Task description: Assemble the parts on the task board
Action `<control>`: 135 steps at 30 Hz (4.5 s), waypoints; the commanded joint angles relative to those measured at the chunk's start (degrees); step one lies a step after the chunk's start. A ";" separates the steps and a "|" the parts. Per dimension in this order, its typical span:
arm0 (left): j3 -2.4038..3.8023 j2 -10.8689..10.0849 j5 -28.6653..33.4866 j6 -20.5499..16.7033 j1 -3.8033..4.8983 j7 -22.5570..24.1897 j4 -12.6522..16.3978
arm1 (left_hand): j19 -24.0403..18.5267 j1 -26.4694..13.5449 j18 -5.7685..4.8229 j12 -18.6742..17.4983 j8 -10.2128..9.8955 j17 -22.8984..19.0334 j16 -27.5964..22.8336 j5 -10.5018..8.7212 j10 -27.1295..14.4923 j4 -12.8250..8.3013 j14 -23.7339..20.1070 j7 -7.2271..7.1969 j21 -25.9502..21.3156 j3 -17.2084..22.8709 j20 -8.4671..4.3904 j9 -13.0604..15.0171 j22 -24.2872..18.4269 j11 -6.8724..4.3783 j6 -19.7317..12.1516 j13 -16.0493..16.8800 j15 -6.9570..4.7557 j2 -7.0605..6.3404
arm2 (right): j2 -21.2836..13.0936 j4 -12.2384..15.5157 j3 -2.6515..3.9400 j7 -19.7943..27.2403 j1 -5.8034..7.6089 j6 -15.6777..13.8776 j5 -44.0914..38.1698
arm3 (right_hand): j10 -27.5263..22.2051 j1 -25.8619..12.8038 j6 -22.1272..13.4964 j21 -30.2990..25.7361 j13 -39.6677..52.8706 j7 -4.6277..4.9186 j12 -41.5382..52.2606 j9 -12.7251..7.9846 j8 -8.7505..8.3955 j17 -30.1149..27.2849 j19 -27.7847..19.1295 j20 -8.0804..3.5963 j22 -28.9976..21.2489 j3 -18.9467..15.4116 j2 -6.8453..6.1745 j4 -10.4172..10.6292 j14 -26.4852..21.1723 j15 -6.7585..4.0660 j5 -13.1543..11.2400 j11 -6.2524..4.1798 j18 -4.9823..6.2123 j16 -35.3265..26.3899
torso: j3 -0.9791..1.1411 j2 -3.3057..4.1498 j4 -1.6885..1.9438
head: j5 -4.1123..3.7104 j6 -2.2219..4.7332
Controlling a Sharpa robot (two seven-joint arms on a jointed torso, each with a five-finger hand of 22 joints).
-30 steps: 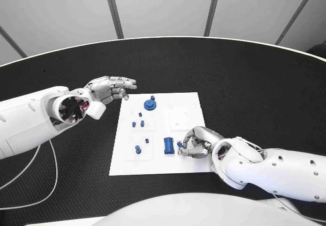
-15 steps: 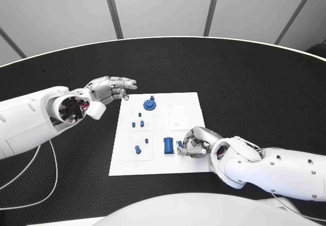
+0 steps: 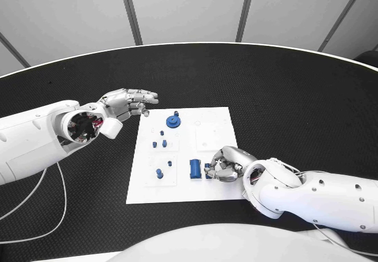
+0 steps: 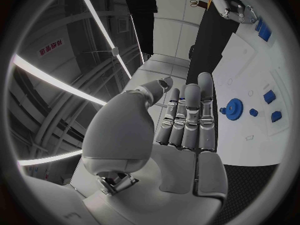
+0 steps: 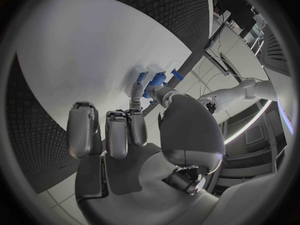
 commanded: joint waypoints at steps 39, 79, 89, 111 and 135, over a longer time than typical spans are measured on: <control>0.00 -0.40 0.00 0.17 -0.01 0.12 0.22 | 0.22 0.06 0.88 -0.34 -0.39 -0.13 0.34 0.19 -0.41 0.39 -0.24 0.02 -0.29 -0.08 0.14 -0.11 -0.11 0.15 -0.11 0.03 0.01 0.60 | -1.69 0.30 -0.06 3.17 -0.03 1.19 0.00 | 3.87 5.25 -0.60 0.12 11.19 -0.06 0.28 0.14 0.76 13.96 4.15 -0.53 12.53 -1.82 -0.08 -1.84 5.74 -0.57 -12.63 -0.62 -0.73 0.26 | -0.03 0.04 0.00 | 0.18 0.00; -0.02 0.09 0.90 -1.09 -0.05 1.65 -0.15 | -0.37 0.05 0.87 -0.27 -0.34 -0.68 -0.61 0.18 -0.33 0.79 -1.28 -0.02 -1.12 -0.26 0.16 -0.15 -0.57 0.14 -0.04 0.07 0.03 0.49 | -3.20 -5.14 0.68 33.26 1.51 -7.56 28.38 | -8.80 9.71 -7.90 -38.76 -4.98 4.92 -28.11 -4.47 -7.62 -5.74 -5.55 2.61 0.43 -4.83 -2.34 -2.05 0.18 2.94 -11.98 3.61 5.28 -12.17 | -0.41 -0.87 -0.91 | 0.54 2.46; -0.03 2.40 7.48 -6.78 -0.75 6.94 -2.25 | -6.90 0.83 0.17 -2.72 -0.19 -10.11 -22.42 0.14 -1.37 2.36 -11.16 0.84 -17.97 -0.62 2.26 -0.52 -10.53 1.60 -0.25 -0.59 2.52 0.41 | -0.27 -19.22 0.92 49.35 10.87 0.48 58.18 | -23.19 16.87 -11.49 -76.11 -44.00 9.35 -69.14 -10.86 -13.60 -43.63 -21.90 8.91 -28.40 2.08 -1.27 -3.63 -22.27 9.28 -13.02 8.69 7.82 -60.04 | -1.02 -2.22 -2.33 | 1.86 7.25; 0.46 6.95 11.00 -19.39 -2.73 16.92 -5.08 | -58.65 -32.67 -9.74 -22.84 -22.21 -19.91 -72.95 -8.87 -57.53 1.89 -60.60 -10.83 -54.59 -32.01 -7.47 -8.44 -27.64 -6.85 -51.19 -4.24 -2.59 10.01 | 6.79 -30.88 1.93 57.36 13.47 5.02 70.19 | -84.04 -16.97 -61.83 -79.53 -74.92 -0.62 -83.20 -42.44 -27.03 -74.93 -83.93 -0.09 -74.91 -28.22 11.86 -13.00 -84.04 6.08 -26.81 2.77 -2.65 -89.28 | -1.10 -3.85 -1.39 | 3.86 11.22; 5.77 2.49 -4.36 -50.75 -11.70 27.20 14.58 | -58.65 -75.75 -9.74 -22.84 -22.21 -19.91 -72.95 -8.87 -57.53 1.89 -60.60 -10.83 -54.59 -32.01 -7.47 -8.44 -27.64 -6.85 -51.19 -4.24 -2.59 10.01 | 6.51 -15.68 5.12 60.51 8.23 -13.95 80.61 | -84.04 -59.32 -61.83 -79.53 -74.92 -0.62 -83.20 -42.44 -27.03 -74.93 -83.93 -0.09 -74.91 -28.22 11.86 -13.00 -84.04 6.08 -26.81 2.77 -2.65 -89.28 | -0.64 -4.66 1.27 | 4.14 15.62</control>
